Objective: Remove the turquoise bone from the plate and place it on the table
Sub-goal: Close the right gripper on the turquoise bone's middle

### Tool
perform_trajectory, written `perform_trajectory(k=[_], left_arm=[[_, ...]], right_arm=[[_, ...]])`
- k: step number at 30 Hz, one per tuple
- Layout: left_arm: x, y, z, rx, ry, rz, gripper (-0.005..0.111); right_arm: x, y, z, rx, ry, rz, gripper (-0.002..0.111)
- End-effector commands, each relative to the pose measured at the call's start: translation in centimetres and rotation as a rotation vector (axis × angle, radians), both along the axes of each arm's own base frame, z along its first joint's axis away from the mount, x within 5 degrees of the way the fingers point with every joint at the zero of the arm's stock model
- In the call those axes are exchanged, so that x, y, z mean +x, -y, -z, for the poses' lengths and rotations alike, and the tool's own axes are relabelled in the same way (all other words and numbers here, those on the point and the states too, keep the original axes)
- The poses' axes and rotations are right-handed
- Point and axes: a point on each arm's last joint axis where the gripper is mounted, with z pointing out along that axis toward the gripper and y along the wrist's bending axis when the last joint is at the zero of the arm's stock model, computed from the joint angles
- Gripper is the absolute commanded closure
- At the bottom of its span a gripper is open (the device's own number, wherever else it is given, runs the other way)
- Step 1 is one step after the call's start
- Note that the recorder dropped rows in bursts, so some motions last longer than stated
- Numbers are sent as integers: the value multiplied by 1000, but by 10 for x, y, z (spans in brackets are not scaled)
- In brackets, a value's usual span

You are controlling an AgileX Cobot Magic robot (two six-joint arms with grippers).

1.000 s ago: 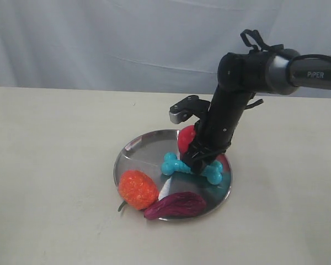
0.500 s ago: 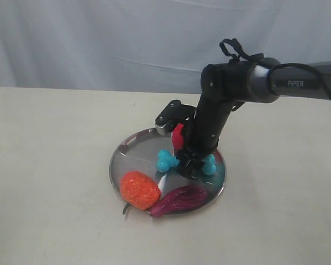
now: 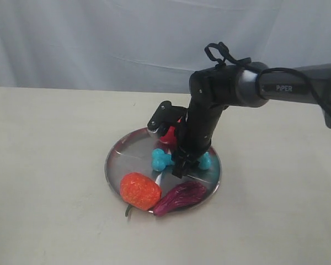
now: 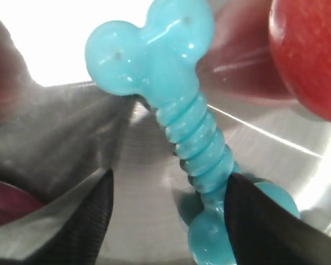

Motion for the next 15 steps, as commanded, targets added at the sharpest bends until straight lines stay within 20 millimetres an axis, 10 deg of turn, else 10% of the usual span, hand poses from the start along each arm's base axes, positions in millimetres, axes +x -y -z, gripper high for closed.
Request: perform_trajectory(k=[1,15], left_arm=[[0,0,0,-10,5,-5,107],[0,0,0,-10,5,-5,107]], right_arm=[[2,-1,2,-9,14,-7,51],[9,0,-10,-15,41,-1,51]])
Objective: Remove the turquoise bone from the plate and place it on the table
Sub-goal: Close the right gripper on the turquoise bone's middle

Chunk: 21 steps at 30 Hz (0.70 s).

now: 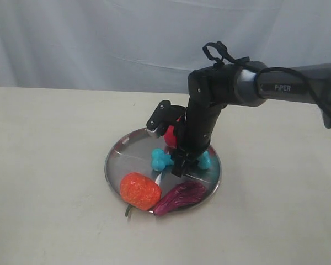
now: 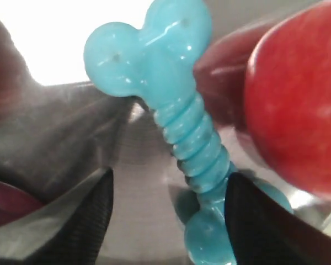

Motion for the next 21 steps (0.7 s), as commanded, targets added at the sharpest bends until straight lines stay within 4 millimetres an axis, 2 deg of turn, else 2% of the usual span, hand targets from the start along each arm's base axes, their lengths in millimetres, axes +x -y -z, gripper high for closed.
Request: perform_trajectory(k=[1,7,13,21], left_arm=[[0,0,0,-10,5,-5,107],[0,0,0,-10,5,-5,107],[0,0,0,-10,5,-5,107],[0,0,0,-10,5,-5,107]], right_arm=[[9,-1,-9,-1,62,0,51],[17,-2,-6,9,133,0,51],[18,-2,15,-1,89,-12,51],[20,-1,30,-12,75,-29,51]])
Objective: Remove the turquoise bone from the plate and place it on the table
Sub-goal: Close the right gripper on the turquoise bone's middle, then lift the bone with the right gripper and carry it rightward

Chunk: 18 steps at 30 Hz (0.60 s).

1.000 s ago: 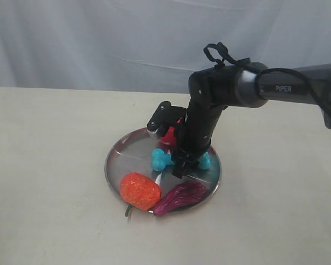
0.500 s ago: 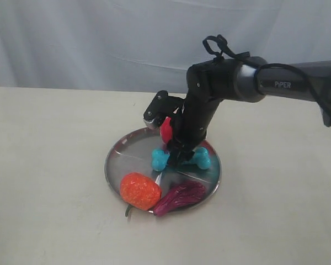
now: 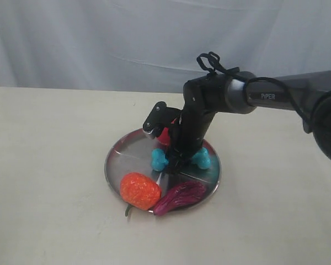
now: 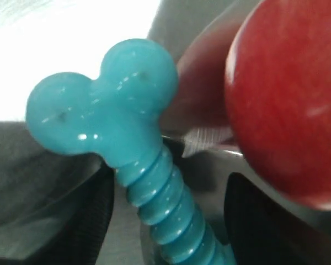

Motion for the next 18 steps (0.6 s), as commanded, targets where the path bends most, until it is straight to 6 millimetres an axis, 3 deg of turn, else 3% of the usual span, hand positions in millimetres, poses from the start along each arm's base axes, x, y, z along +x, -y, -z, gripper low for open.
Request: perform_trajectory(k=[1,5,12,18], left_arm=[[0,0,0,-10,5,-5,107],[0,0,0,-10,5,-5,107],[0,-1,0,12,3,-7,107],[0,-1,0,12,3,-7,107]], right_arm=[[3,0,8,-15,3,-23,51],[1,0,14,-18,-19,-23,55],[-2,1,8,-24,-73,-21,108],[-2,-2,-26,5,-133,41,109]])
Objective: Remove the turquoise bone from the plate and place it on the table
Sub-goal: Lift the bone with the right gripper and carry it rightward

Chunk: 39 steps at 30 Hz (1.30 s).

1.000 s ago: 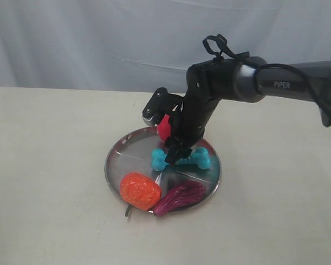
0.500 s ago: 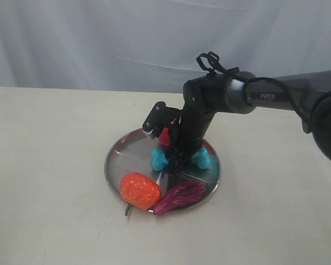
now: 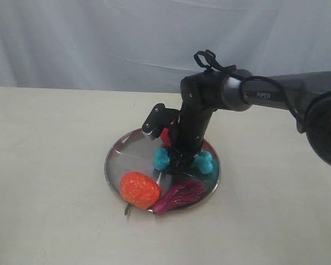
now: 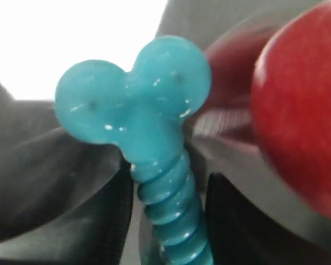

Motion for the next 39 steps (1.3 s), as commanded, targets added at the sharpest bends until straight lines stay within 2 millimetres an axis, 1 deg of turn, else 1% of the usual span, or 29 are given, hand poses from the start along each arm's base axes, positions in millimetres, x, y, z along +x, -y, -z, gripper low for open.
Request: perform_trajectory(k=[1,4,6,8,11,13,17,20,23,25,28,30,31,36,39], left_arm=[[0,0,0,2,4,-6,107],[0,0,0,2,4,-6,107],[0,0,0,2,4,-6,107],[0,0,0,2,4,-6,107],[0,0,0,2,4,-6,107],[0,0,0,2,4,-6,107],[0,0,0,2,4,-6,107],[0,0,0,2,4,-6,107],[0,0,0,2,4,-6,107],[0,0,0,2,4,-6,107],[0,0,0,2,4,-6,107],[0,0,0,2,4,-6,107],[0,0,0,2,4,-6,107],[0,0,0,2,4,-6,107],[0,0,0,2,4,-6,107]], right_arm=[[-2,-2,-32,30,-29,75,109],[-1,-2,-70,65,56,159,109],[-5,-2,-98,89,108,205,109],[-11,2,-126,105,162,244,109],[-25,10,-162,130,211,300,109],[-35,20,-181,151,225,360,109],[-55,53,-211,171,227,515,109],[-69,79,-224,184,220,646,109],[-76,101,-232,198,245,742,109],[-79,111,-230,200,239,788,109],[-85,118,-212,187,176,832,109],[-86,122,-192,182,159,862,109],[-84,123,-184,186,175,880,109],[-80,125,-128,208,233,934,109],[-76,125,-96,201,208,939,109]])
